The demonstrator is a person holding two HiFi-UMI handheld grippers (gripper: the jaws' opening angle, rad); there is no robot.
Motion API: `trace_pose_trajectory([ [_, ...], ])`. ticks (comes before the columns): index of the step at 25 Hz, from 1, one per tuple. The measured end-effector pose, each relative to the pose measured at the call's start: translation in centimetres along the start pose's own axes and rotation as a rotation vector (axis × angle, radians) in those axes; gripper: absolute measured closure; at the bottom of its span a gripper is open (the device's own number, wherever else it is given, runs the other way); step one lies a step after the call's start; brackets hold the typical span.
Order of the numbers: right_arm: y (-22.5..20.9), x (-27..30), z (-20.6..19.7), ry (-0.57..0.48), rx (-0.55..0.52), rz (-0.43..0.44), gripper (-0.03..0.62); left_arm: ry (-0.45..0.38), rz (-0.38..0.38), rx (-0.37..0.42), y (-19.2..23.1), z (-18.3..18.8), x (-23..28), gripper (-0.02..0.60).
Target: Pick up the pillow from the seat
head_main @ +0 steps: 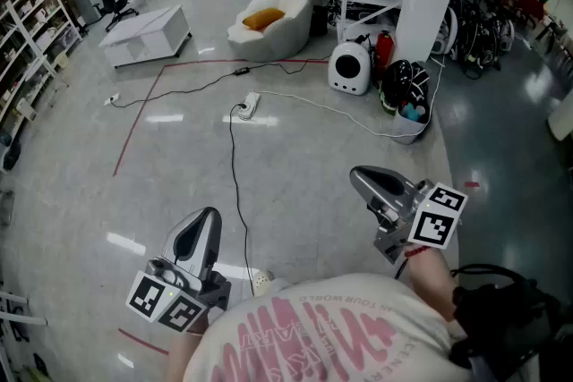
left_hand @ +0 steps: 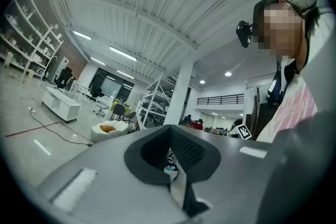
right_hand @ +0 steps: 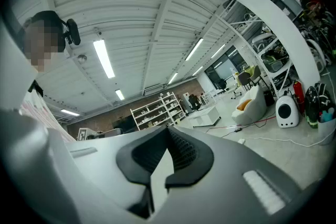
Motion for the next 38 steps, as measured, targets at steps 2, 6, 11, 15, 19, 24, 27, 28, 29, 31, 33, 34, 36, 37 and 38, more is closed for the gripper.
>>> trace_pose_trajectory([
  [2,-0.2,0.5,0.1,0.004,0.000,-0.002,0.588,0.005,0.005,0.006,0.6,0.1,0.1,0.563],
  [6,-0.8,1.1,0.4,0.009,0.007,-0.003,0.588,0.003,0.019,0.007,1.7,0.3,0.6,0.563],
  [11,-3.0,2.0,1.1,0.000,0.043,0.006,0.588,0.002,0.040,0.020,3.5,0.4,1.8,0.563],
  [15,-4.8,3.8,1.9,-0.009,0.090,0.015,0.588,-0.014,-0.004,0.043,5.9,0.7,2.9,0.563],
  [19,-7.6,6.1,3.6,-0.037,0.117,-0.013,0.588,0.045,-0.031,0.030,11.1,0.9,6.6,0.563],
  [24,-11.3,12.4,6.8,0.000,0.146,-0.096,0.588,0.095,-0.078,0.053,18.0,4.1,12.3,0.563],
  [27,-12.9,16.9,9.0,0.027,0.144,-0.127,0.588,0.118,-0.099,0.060,22.3,6.2,14.6,0.563],
  [28,-13.4,18.2,9.7,0.027,0.145,-0.134,0.588,0.123,-0.108,0.061,23.7,6.9,15.2,0.563],
  [29,-14.0,19.5,10.4,0.025,0.151,-0.141,0.588,0.126,-0.116,0.065,25.0,7.5,15.7,0.563],
  [31,-15.4,21.8,11.7,0.017,0.167,-0.156,0.588,0.130,-0.128,0.074,27.4,8.7,16.8,0.563],
  [33,-16.7,23.9,12.8,0.016,0.173,-0.168,0.588,0.130,-0.131,0.086,29.6,9.7,17.9,0.563],
  [34,-17.3,24.9,13.3,0.019,0.171,-0.172,0.588,0.128,-0.130,0.093,30.6,10.2,18.3,0.563],
  [36,-18.2,26.8,14.3,0.020,0.164,-0.176,0.588,0.119,-0.122,0.107,32.6,11.4,19.1,0.563],
  [37,-18.7,27.7,14.7,0.017,0.165,-0.175,0.588,0.115,-0.116,0.109,33.6,11.8,19.4,0.563],
  [38,-19.1,28.5,15.1,0.013,0.167,-0.173,0.588,0.113,-0.111,0.107,34.4,12.1,19.8,0.563],
])
Point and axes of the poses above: the fingertips, and each gripper's own axes: x forward along the fingers, y to its left, z out of its top, the point moved 2 cm from there along -x, backward along the fingers, and after that the axes turned 14 degrees about y, right-handed, at the moved point
